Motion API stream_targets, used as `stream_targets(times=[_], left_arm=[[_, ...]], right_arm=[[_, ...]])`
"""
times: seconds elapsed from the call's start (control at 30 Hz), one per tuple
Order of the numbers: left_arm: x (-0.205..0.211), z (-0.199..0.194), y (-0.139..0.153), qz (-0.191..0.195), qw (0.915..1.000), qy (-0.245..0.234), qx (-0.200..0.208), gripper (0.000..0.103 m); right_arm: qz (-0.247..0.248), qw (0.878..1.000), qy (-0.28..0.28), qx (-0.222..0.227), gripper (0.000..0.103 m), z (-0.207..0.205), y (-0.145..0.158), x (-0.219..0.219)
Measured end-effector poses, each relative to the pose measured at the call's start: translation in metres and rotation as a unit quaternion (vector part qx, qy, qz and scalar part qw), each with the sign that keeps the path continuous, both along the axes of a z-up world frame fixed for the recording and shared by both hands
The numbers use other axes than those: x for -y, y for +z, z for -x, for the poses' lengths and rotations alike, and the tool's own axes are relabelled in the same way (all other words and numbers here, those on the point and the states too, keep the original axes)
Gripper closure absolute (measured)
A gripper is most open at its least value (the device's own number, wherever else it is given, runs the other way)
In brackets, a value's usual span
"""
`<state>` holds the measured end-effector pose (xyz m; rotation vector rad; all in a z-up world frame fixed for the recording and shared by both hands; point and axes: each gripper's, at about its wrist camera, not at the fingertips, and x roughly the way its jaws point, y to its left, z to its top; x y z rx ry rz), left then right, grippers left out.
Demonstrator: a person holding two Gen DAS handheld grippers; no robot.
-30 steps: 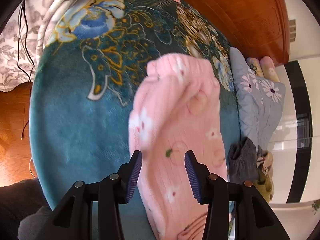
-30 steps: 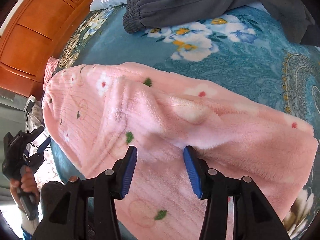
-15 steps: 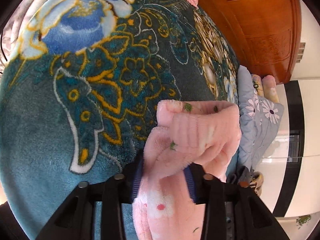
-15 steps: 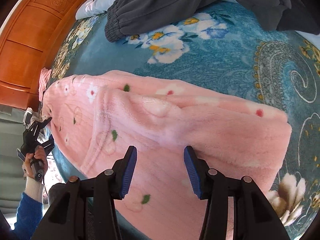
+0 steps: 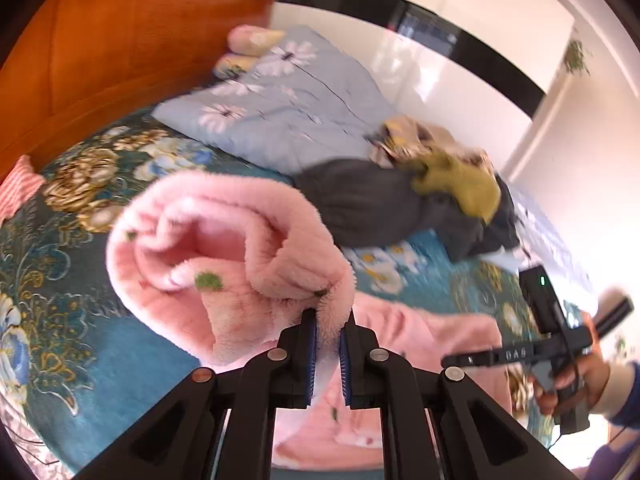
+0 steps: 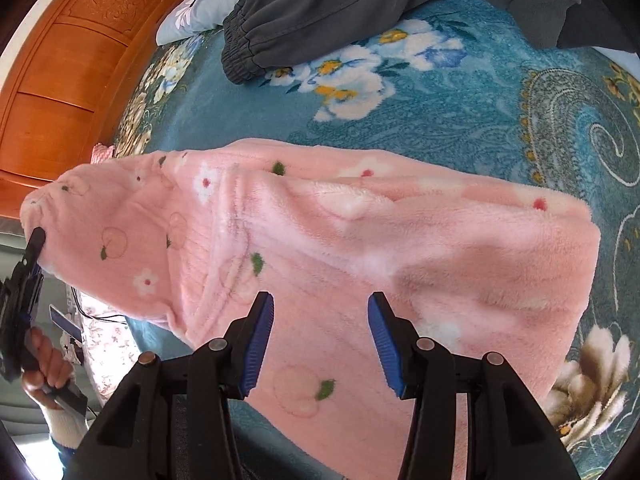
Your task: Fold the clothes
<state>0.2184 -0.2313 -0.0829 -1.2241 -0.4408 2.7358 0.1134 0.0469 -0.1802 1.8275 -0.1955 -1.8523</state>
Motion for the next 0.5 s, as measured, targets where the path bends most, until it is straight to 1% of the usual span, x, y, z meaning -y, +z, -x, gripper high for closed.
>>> stream_targets(times=[0.07, 0.13, 0.17, 0.23, 0.27, 0.3, 0.33, 0.37, 0.4, 0.43, 0.47, 0.5], left_arm=[[-0.03, 0.004, -0.022, -0.021, 0.9988, -0.02, 0.04, 0.093], [-0.047, 0.005, -0.046, -0.057, 0.9947, -0.019, 0.084, 0.093], [-0.055, 0.004, -0.054, -0.06, 0.992, -0.018, 0.11, 0.093], [-0.063, 0.003, -0.059, -0.047, 0.9883, -0.01, 0.145, 0.093], [-0.063, 0.001, -0.057, -0.05, 0.9878, -0.007, 0.147, 0.093], [-0.059, -0.002, -0.054, -0.064, 0.9879, -0.002, 0.141, 0.091], [-0.053, -0.006, -0.052, -0.089, 0.9869, 0.004, 0.134, 0.089], [-0.048, -0.01, -0.049, -0.115, 0.9851, 0.011, 0.128, 0.083], [-0.041, -0.017, -0.049, -0.149, 0.9811, 0.018, 0.123, 0.072], [-0.033, -0.025, -0.05, -0.192, 0.9745, 0.028, 0.112, 0.067], [-0.024, -0.033, -0.051, -0.237, 0.9657, 0.037, 0.1, 0.064], [-0.016, -0.04, -0.053, -0.28, 0.9547, 0.046, 0.088, 0.063]], right_arm=[[0.002, 1.0, 0.008, -0.005, 0.053, -0.005, 0.002, 0.001], [0.003, 1.0, 0.009, -0.011, 0.053, -0.009, 0.005, -0.002], [0.004, 1.0, 0.009, -0.013, 0.053, -0.011, 0.006, -0.005], [0.004, 1.0, 0.002, -0.018, 0.053, -0.012, 0.009, -0.012], [0.006, 1.0, -0.003, -0.021, 0.053, -0.011, 0.011, -0.015], [0.009, 1.0, -0.007, -0.023, 0.053, -0.01, 0.013, -0.018], [0.017, 1.0, -0.008, -0.025, 0.053, -0.01, 0.015, -0.018], [0.026, 0.999, -0.009, -0.026, 0.053, -0.009, 0.017, -0.018], [0.038, 0.999, -0.006, -0.027, 0.053, -0.008, 0.019, -0.015], [0.05, 0.998, -0.001, -0.03, 0.052, -0.007, 0.021, -0.011], [0.06, 0.998, 0.005, -0.034, 0.048, -0.007, 0.024, -0.006], [0.072, 0.997, 0.009, -0.036, 0.044, -0.006, 0.026, 0.002]])
